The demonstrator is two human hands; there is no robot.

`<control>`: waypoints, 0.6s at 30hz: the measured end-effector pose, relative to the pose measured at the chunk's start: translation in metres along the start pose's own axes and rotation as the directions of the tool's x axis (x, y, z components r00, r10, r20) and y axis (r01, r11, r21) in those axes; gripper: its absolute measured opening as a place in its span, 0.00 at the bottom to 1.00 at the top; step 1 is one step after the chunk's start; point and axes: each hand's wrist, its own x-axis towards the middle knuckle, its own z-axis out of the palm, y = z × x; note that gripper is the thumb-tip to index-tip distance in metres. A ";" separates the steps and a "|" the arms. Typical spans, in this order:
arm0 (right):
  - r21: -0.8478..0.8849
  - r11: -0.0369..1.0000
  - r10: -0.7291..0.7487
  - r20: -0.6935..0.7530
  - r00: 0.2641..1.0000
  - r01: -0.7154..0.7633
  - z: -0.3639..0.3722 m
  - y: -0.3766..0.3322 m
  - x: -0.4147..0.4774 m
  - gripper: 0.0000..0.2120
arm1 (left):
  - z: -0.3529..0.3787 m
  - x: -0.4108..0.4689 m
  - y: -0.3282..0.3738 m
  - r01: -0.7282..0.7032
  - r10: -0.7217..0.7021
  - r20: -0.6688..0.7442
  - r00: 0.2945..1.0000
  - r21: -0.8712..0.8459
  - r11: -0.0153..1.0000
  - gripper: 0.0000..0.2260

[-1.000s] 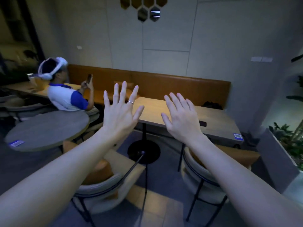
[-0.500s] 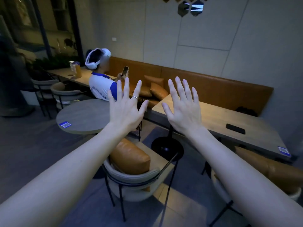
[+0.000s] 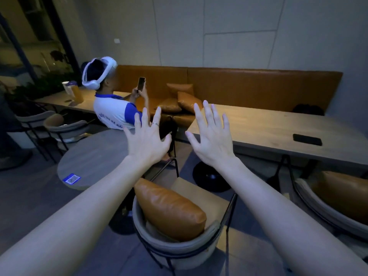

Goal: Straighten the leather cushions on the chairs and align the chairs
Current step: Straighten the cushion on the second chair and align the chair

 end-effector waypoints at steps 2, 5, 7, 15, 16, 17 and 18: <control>0.000 0.999 0.035 0.028 0.999 -0.035 0.023 -0.007 0.005 0.36 | 0.020 0.013 -0.009 -0.020 0.021 0.050 0.999 -0.017 1.000 0.37; -0.006 0.994 0.113 0.070 0.991 -0.113 0.055 -0.015 0.004 0.36 | 0.051 0.029 -0.023 -0.044 0.052 0.127 0.991 -0.059 0.997 0.37; -0.032 0.985 0.172 0.097 0.980 -0.170 0.075 -0.015 -0.002 0.36 | 0.072 0.040 -0.036 -0.072 0.085 0.167 0.982 -0.080 0.994 0.37; -0.226 0.861 0.499 0.190 0.846 -0.457 0.159 -0.050 -0.061 0.38 | 0.167 0.051 -0.101 -0.240 0.277 0.331 0.902 -0.148 0.959 0.35; -0.254 0.833 0.542 0.194 0.817 -0.492 0.171 -0.059 -0.072 0.38 | 0.182 0.048 -0.111 -0.274 0.312 0.357 0.880 -0.154 0.949 0.35; -0.277 0.808 0.579 0.208 0.788 -0.520 0.183 -0.069 -0.083 0.38 | 0.197 0.043 -0.121 -0.301 0.339 0.392 0.855 -0.157 0.940 0.35; -0.298 0.787 0.608 0.231 0.760 -0.540 0.196 -0.079 -0.093 0.38 | 0.211 0.036 -0.131 -0.322 0.359 0.433 0.827 -0.158 0.933 0.35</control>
